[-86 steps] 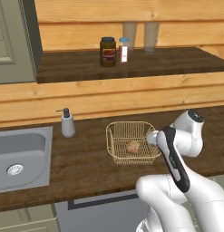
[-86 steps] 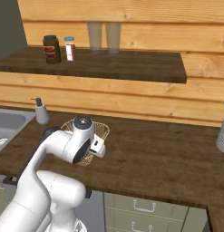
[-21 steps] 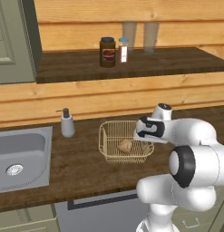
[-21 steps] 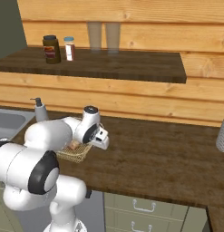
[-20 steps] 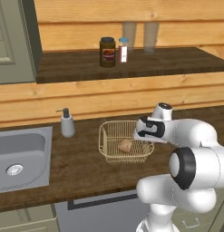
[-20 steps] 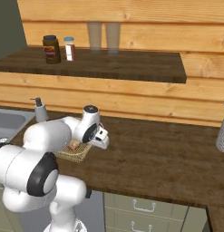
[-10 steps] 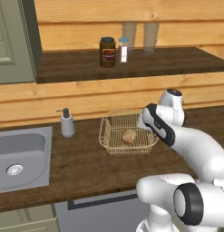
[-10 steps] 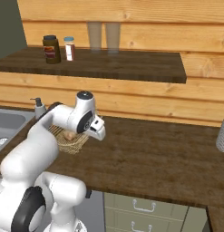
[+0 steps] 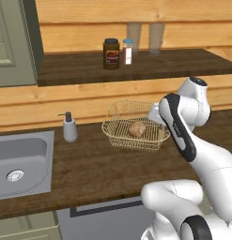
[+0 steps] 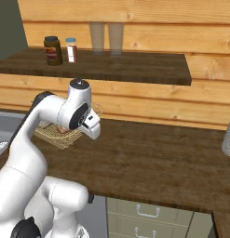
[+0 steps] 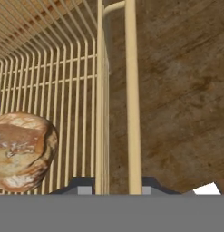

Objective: Open the cabinet, pick up the bread from the cabinet and place it in the basket. Then move the basket to the dining counter.

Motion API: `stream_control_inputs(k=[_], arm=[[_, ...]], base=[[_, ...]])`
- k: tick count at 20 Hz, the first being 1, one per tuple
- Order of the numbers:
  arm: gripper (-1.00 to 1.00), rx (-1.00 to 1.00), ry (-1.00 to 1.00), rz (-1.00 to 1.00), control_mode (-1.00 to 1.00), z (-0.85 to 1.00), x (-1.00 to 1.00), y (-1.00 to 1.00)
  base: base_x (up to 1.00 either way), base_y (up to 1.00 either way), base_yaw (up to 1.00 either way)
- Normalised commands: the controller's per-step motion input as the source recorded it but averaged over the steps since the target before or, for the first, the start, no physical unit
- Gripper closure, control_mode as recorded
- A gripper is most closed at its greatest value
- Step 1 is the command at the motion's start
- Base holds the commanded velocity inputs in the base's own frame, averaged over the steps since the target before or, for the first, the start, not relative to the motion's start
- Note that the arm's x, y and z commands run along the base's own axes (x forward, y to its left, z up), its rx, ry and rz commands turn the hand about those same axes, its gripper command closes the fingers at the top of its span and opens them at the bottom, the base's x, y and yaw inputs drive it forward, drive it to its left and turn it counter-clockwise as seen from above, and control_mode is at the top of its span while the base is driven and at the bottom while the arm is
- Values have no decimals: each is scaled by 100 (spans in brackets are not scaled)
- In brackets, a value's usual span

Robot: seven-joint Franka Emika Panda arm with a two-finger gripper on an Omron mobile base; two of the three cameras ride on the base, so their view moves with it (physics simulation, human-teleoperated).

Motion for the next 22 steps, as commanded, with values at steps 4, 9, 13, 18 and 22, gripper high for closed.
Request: stream_control_inputs(k=[4,9,13,18,22], arm=[[100,1,0,-8,-100,26,-36,0],[100,0,0,0,-100,0,-4,4],[100,0,0,0,-100,0,0,0],[100,0,-1,0,100,-4,-16,1],[100,0,0,0,100,0,0,0]], base=[[0,0,0],[0,0,0],[0,0,0],[-30,7,0],[-89,36,0]])
